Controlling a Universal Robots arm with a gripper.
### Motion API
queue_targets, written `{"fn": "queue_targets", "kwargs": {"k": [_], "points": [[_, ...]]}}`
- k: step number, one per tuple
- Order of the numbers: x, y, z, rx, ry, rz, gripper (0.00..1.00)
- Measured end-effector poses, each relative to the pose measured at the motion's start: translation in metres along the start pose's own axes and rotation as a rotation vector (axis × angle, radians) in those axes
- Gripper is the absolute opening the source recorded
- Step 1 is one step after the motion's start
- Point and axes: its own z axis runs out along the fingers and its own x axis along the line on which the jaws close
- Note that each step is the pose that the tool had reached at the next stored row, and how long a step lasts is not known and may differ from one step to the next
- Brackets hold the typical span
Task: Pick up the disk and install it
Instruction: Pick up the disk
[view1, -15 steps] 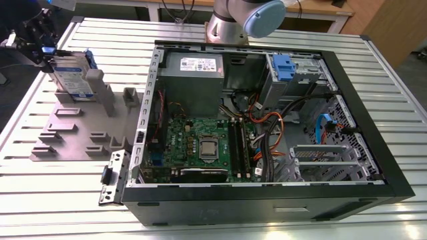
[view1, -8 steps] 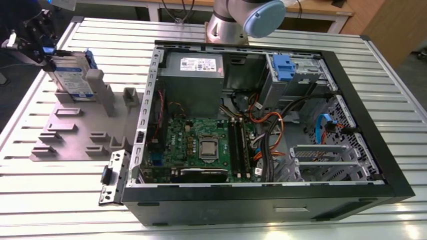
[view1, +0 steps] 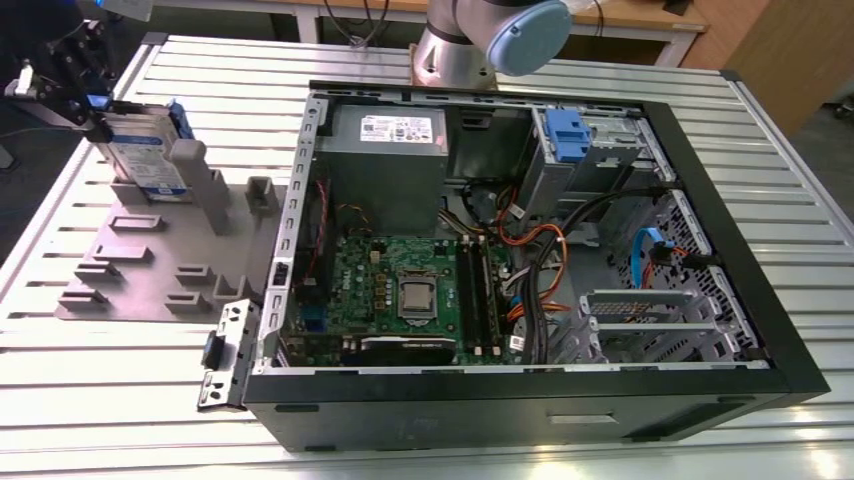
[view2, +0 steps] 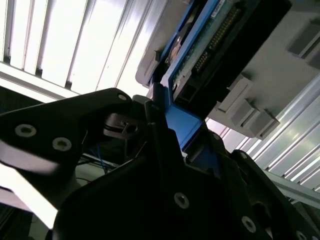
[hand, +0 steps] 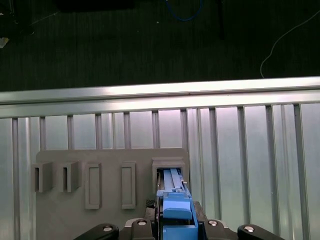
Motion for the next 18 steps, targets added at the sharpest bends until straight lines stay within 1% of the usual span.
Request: {"fn": "queue_targets", "kwargs": {"k": [11,12,14,18], "points": [[-0.0002,0.0000,0.0000,0.0000,0.0000,0.000,0.37],[-0.0002,0.0000,0.0000,0.0000,0.0000,-0.003,0.37],[-0.0002,0.0000,0.0000,-0.0001,0.0004,-0.022,0.37],[-0.0002,0.0000,0.0000,-0.0001,0.0004,-0.024,0.37]]}}
